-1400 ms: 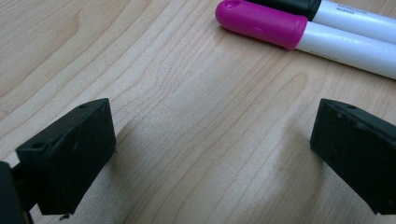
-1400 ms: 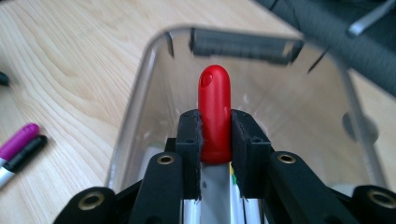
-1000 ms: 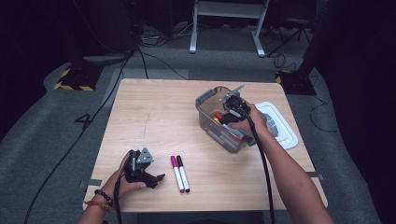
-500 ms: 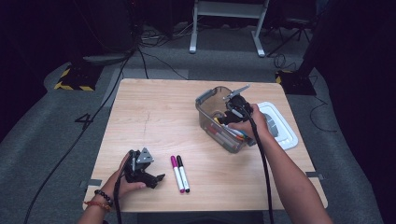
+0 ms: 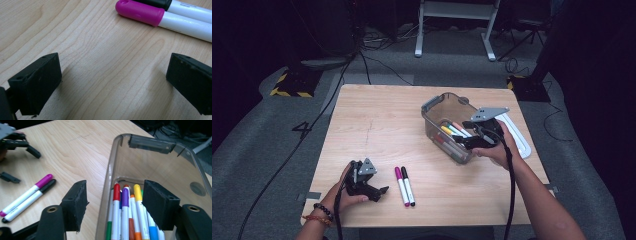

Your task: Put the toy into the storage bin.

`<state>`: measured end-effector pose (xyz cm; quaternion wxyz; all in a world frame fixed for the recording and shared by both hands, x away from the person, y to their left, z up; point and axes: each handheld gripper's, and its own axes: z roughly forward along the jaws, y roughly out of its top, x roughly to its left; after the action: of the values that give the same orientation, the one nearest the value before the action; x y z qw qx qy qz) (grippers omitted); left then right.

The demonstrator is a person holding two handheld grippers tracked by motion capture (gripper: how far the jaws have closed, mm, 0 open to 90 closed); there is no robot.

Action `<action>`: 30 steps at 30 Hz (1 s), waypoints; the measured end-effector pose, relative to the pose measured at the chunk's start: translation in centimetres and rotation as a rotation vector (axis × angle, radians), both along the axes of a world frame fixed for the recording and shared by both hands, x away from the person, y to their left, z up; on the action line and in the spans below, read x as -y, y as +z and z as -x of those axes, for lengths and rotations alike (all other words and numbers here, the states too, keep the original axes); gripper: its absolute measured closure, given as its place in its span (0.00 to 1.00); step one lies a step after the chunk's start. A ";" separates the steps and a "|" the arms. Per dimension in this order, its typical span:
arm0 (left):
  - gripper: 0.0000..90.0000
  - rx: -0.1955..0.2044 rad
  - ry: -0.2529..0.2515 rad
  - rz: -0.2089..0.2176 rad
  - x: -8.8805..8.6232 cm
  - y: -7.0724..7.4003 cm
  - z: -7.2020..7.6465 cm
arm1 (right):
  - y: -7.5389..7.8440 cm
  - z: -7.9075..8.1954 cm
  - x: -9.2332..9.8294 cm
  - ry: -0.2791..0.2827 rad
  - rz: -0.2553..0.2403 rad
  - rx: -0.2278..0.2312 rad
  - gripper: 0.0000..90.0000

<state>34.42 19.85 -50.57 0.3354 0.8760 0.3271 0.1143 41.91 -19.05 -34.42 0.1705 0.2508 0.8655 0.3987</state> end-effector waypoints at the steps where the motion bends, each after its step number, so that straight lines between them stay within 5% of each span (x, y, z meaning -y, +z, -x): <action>1: 0.00 0.001 -0.001 0.000 0.0 0.0 0.0 | 0.0 0.4 0.2 0.006 -0.006 0.006 0.41; 17: 0.00 0.001 -0.001 0.000 0.0 0.0 0.0 | -2.5 5.8 0.4 0.116 -0.044 0.014 0.36; 30: 0.00 0.001 0.001 0.000 0.0 0.0 0.0 | -7.2 7.1 -3.4 0.187 -0.017 -0.018 0.35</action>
<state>34.43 19.82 -50.58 0.3356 0.8759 0.3272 0.1150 34.79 -15.66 -41.66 0.1226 0.1738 0.8833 0.4177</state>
